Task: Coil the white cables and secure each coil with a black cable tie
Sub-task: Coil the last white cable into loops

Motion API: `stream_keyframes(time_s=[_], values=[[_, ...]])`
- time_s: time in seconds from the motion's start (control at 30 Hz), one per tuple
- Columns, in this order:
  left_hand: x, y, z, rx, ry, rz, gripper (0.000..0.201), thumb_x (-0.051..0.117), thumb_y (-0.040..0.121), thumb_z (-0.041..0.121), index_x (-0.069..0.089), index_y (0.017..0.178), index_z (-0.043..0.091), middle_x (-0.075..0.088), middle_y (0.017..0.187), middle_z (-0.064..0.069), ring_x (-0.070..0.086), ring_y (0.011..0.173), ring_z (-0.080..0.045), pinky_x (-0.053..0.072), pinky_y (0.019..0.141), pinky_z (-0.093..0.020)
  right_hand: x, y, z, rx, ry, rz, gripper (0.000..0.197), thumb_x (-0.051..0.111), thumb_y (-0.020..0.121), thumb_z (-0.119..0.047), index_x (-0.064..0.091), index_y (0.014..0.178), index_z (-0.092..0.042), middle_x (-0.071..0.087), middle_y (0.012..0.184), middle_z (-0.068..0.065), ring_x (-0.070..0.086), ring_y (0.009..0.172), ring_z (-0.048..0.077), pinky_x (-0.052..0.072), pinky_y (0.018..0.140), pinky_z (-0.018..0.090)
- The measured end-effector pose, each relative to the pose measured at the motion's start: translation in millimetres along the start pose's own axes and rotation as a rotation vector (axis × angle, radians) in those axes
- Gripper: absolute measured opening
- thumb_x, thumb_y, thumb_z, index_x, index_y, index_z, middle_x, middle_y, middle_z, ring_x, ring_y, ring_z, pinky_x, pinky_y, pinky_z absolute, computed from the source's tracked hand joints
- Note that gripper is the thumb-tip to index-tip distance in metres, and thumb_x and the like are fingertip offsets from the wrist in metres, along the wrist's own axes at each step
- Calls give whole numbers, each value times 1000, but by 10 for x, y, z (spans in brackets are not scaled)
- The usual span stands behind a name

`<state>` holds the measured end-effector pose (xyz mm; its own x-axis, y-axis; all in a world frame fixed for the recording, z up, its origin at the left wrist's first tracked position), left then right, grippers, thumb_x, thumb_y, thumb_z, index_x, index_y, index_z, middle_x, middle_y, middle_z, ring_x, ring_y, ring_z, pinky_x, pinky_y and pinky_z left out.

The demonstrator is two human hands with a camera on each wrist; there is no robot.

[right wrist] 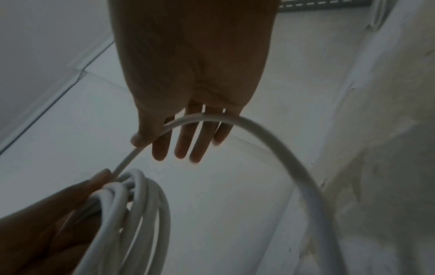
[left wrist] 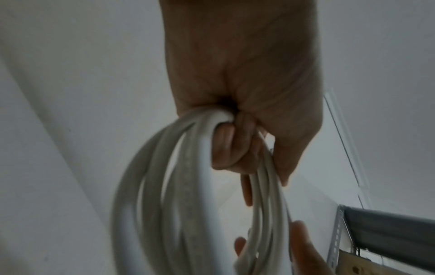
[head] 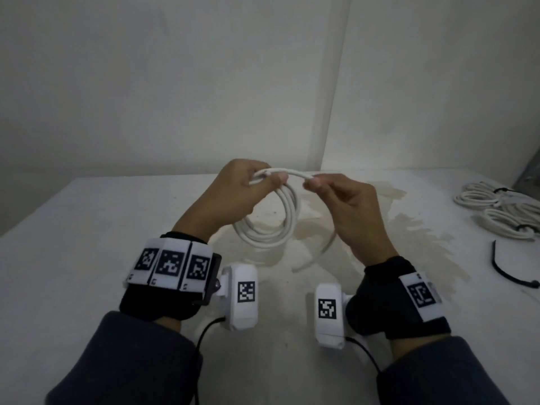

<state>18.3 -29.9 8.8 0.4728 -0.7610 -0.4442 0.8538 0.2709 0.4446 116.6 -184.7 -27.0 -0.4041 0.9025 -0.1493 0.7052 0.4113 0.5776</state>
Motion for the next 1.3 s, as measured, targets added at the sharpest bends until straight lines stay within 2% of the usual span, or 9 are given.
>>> stream_keyframes(time_s=[0.1, 0.27, 0.43, 0.57, 0.7, 0.9, 1.07, 1.2, 1.3], values=[[-15, 11, -30, -35, -132, 102, 40, 57, 94, 25, 59, 84, -14, 36, 55, -1, 30, 43, -9, 28, 41, -19, 149, -48, 15, 98, 265, -91, 21, 59, 94, -15, 73, 106, -5, 74, 102, 9, 70, 99, 23, 54, 90, 37], [136, 33, -156, -129, -181, 282, 42, 58, 94, 31, 60, 79, -9, 40, 58, -6, 34, 42, -10, 32, 46, -24, 266, -121, 99, 271, 414, -118, 25, 51, 99, -17, 71, 109, -8, 72, 102, 17, 68, 102, 30, 56, 86, 40], [308, 47, -239, -268, -270, 474, 40, 57, 94, 35, 55, 60, 14, 45, 53, 2, 41, 50, -16, 38, 59, -32, 366, -155, 127, 317, 520, -124, 30, 41, 103, -22, 64, 120, -14, 70, 115, 10, 66, 109, 24, 52, 95, 37], [437, 22, -232, -363, -492, 563, 37, 53, 97, 30, 55, 64, 15, 46, 56, 2, 44, 42, -6, 40, 44, -20, 429, -141, 119, 310, 523, -155, 37, 45, 101, -27, 53, 134, -15, 66, 113, 13, 67, 102, 22, 56, 87, 35], [473, 44, -245, -375, -643, 378, 32, 47, 100, 27, 53, 72, 13, 39, 50, 6, 34, 39, -6, 35, 42, -19, 361, -128, 180, 240, 420, -39, 30, 46, 101, -20, 57, 129, -18, 53, 72, 3, 58, 60, 10, 49, 62, 23], [564, -6, -298, -489, -975, -98, 25, 37, 103, 23, 52, 89, 9, 44, 54, 2, 43, 45, -9, 45, 53, -21, 112, -73, 234, 229, 351, -26, 25, 47, 100, -15, 64, 118, -8, 44, 62, 2, 42, 49, 8, 43, 51, 22], [439, -80, -320, -571, -1079, -365, 14, 51, 85, 5, 59, 96, -1, 63, 73, -7, 61, 54, -12, 57, 68, -30, -22, -84, 183, 228, 337, -296, 22, 48, 99, -11, 67, 110, -10, 40, 56, 1, 34, 47, 11, 39, 47, 23], [423, -116, -174, -702, -1017, -542, 25, 53, 89, 34, 60, 91, 10, 51, 60, 0, 43, 37, -5, 44, 46, -17, 51, -137, 99, 222, 270, -528, 23, 51, 97, -12, 68, 112, -9, 45, 65, 9, 35, 48, 11, 41, 48, 25], [502, -79, -167, -738, -736, -417, 41, 50, 90, 53, 51, 67, 19, 32, 45, 8, 22, 31, -1, 26, 34, -13, 81, -144, 121, 273, 260, -517, 22, 54, 96, -10, 65, 115, -13, 46, 59, 1, 37, 48, 11, 43, 50, 25]])
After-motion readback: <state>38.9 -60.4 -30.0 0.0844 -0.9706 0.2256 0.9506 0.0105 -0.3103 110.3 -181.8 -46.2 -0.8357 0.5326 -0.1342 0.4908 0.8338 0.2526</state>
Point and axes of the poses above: each hand's wrist, its own y-axis towards the middle knuckle, its own x-axis out of the palm, z = x × y, the point moved 2 cm from there along y, towards the middle knuckle
